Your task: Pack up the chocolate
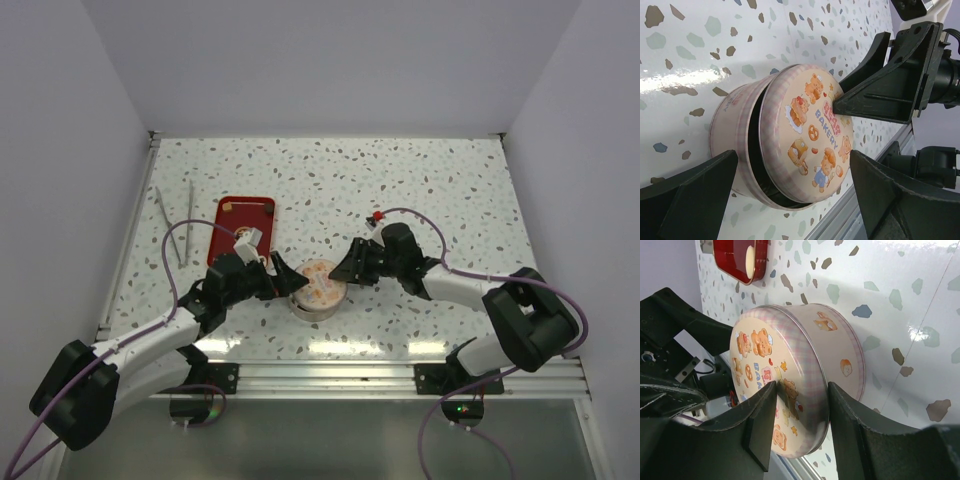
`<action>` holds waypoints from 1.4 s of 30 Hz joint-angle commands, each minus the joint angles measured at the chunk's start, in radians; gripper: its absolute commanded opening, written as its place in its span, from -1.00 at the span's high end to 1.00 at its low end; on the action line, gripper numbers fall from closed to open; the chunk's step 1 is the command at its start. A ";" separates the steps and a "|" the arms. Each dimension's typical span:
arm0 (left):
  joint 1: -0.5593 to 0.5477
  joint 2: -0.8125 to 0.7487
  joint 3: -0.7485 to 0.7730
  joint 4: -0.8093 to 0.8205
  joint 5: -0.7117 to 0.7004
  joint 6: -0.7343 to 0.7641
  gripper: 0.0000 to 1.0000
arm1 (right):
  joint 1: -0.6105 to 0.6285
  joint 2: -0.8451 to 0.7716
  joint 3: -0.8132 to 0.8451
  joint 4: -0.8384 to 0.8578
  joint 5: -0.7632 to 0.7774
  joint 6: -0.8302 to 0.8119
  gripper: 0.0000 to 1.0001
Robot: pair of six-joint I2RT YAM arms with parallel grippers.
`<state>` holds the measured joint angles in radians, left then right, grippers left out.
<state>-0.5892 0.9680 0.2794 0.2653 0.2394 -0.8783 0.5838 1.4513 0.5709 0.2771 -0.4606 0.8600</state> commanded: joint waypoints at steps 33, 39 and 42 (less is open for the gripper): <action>-0.003 0.017 0.034 0.077 0.055 -0.017 -1.00 | 0.062 -0.045 0.103 -0.130 0.019 -0.053 0.02; -0.003 0.028 0.032 0.092 0.061 -0.025 -1.00 | 0.067 -0.045 0.109 -0.138 0.023 -0.055 0.01; -0.003 0.034 0.030 0.100 0.066 -0.030 -1.00 | 0.070 -0.045 0.116 -0.144 0.025 -0.058 0.01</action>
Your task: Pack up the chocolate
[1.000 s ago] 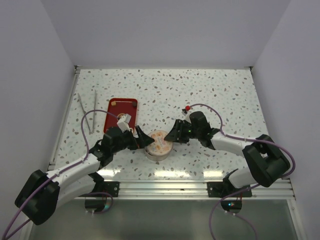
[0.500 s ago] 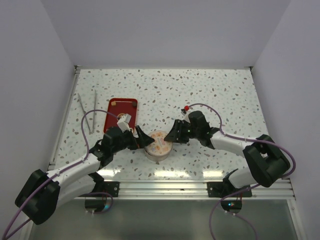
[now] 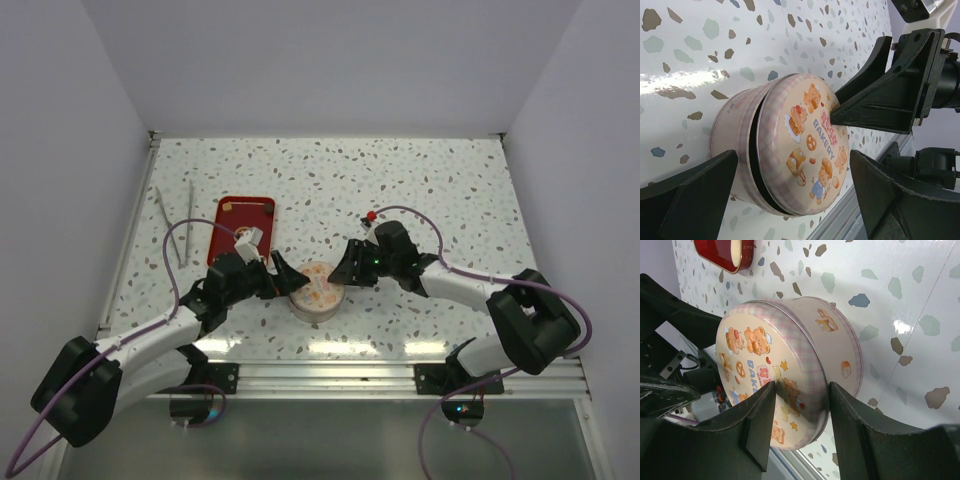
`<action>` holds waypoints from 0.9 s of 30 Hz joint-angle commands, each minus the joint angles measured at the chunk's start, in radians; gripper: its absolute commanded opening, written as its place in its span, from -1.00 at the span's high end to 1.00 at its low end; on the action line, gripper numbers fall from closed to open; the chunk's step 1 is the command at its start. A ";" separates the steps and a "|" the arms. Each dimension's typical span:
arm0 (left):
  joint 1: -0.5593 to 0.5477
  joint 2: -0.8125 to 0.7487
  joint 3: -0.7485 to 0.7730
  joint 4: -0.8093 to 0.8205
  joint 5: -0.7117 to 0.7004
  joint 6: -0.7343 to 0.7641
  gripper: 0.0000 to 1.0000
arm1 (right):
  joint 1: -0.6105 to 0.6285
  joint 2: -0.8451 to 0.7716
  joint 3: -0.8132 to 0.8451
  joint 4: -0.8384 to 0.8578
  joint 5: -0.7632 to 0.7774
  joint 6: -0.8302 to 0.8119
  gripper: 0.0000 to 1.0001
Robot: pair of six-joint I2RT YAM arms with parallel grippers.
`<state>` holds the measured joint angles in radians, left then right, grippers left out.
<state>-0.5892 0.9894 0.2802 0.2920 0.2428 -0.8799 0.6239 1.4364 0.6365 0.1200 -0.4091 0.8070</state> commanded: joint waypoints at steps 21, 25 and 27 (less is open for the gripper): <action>-0.004 0.006 0.033 0.073 0.056 -0.030 -1.00 | 0.033 -0.044 0.083 -0.016 -0.023 -0.015 0.01; -0.004 0.005 0.034 0.073 0.059 -0.030 -1.00 | 0.034 -0.042 0.086 -0.014 -0.025 -0.014 0.01; -0.003 0.006 0.034 0.073 0.058 -0.030 -1.00 | 0.037 -0.039 0.088 -0.014 -0.025 -0.014 0.01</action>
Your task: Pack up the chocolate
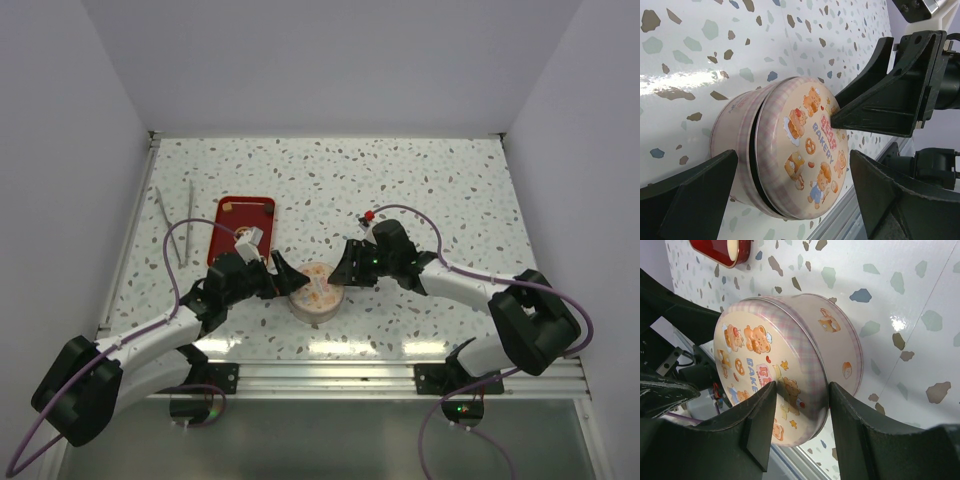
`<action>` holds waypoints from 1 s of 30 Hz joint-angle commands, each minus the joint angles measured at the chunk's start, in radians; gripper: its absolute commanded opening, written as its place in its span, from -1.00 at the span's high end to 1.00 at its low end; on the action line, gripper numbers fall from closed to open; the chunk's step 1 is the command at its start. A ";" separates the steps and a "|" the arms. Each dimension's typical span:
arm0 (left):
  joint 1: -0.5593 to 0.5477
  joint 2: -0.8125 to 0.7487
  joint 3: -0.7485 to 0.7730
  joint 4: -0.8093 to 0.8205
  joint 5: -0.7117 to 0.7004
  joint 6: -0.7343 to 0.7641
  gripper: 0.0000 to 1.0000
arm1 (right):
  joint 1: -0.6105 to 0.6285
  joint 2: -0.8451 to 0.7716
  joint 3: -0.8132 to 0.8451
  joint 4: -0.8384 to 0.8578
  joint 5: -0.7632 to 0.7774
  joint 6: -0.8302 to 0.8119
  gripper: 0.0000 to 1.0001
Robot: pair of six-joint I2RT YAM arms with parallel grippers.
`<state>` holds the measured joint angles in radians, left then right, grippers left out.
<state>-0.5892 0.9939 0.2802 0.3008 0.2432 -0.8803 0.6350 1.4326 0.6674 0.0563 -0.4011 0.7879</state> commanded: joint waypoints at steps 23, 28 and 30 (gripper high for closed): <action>-0.006 0.011 0.047 0.072 0.067 -0.031 -1.00 | 0.029 -0.037 0.095 0.016 -0.031 -0.010 0.00; -0.008 0.012 0.050 0.075 0.067 -0.034 -1.00 | 0.029 -0.038 0.103 0.007 -0.027 -0.016 0.00; -0.008 0.011 0.051 0.077 0.067 -0.036 -1.00 | 0.031 -0.040 0.103 0.002 -0.027 -0.016 0.00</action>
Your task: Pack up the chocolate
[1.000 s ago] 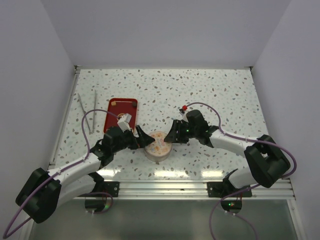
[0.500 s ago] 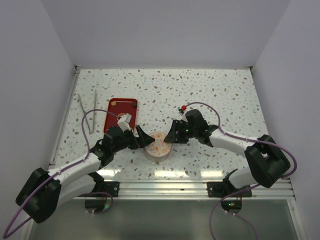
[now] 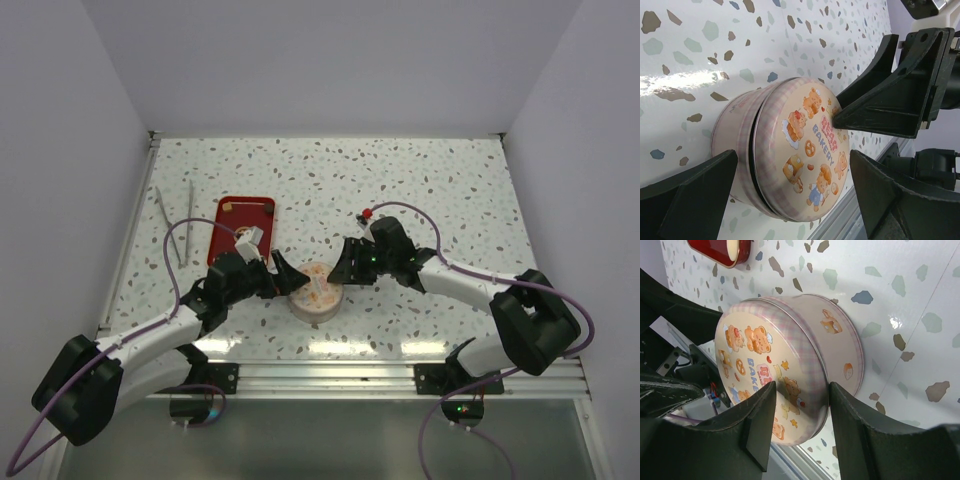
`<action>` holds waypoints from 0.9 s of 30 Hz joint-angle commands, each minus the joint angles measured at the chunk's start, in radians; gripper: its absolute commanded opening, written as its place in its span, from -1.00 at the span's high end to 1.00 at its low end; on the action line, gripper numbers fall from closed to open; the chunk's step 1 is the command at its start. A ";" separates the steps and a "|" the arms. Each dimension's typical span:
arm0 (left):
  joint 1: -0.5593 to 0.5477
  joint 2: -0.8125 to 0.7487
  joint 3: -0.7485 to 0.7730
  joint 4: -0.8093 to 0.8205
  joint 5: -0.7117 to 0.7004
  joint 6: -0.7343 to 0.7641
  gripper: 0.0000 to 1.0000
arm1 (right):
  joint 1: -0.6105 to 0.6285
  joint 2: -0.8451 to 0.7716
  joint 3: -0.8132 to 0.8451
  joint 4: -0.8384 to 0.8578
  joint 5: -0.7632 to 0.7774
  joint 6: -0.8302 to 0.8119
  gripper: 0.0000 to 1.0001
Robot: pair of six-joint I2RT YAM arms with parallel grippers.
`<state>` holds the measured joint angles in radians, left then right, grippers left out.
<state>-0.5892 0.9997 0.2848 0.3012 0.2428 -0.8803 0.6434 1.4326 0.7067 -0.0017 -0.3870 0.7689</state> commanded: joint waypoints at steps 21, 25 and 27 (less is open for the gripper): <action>-0.018 -0.019 0.071 -0.040 -0.022 0.021 -1.00 | 0.022 -0.035 0.054 0.058 -0.032 0.000 -0.02; -0.018 -0.021 0.079 -0.063 -0.034 0.032 -1.00 | 0.022 -0.037 0.053 0.058 -0.030 0.001 -0.03; -0.020 -0.021 0.080 -0.066 -0.034 0.035 -1.00 | 0.022 -0.037 0.053 0.058 -0.029 0.000 -0.03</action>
<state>-0.5980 0.9962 0.3202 0.2279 0.2043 -0.8677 0.6556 1.4326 0.7086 -0.0063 -0.3847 0.7654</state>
